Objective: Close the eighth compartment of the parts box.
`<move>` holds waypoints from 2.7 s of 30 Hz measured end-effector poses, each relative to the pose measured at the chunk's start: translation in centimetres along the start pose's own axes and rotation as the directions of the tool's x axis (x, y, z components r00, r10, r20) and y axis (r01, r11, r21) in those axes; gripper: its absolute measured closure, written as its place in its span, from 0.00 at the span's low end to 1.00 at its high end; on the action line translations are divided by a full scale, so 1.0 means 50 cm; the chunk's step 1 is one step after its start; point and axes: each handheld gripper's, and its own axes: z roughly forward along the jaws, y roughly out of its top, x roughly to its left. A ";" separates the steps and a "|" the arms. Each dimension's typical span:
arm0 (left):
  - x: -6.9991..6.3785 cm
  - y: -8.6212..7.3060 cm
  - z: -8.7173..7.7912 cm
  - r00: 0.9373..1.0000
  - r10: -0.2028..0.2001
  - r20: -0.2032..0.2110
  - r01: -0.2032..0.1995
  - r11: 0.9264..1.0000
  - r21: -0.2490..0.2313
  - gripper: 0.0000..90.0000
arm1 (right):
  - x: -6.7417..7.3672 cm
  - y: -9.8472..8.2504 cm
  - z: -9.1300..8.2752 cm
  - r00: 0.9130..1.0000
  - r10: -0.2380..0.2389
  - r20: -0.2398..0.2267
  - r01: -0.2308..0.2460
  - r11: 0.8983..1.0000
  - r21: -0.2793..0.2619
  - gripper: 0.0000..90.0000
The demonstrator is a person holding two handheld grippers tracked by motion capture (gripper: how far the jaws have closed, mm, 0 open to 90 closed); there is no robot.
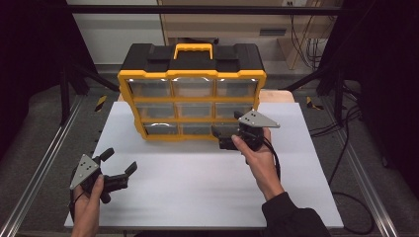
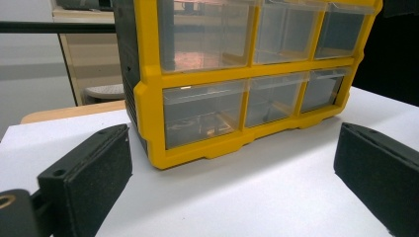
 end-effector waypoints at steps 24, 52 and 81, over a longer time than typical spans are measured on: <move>0.002 -0.001 0.002 1.000 0.005 0.008 -0.005 1.000 0.006 0.01 | -0.043 -0.016 -0.063 0.999 0.000 0.036 0.000 1.000 -0.003 0.07; 0.006 -0.002 -0.001 1.000 0.027 0.009 -0.027 1.000 0.003 0.02 | -0.071 -0.043 -0.127 0.998 0.011 0.066 -0.010 1.000 -0.013 0.07; 0.017 -0.004 -0.002 1.000 0.021 0.008 -0.021 1.000 0.014 0.02 | -0.112 -0.090 -0.194 0.989 0.034 0.143 -0.031 0.999 -0.025 0.07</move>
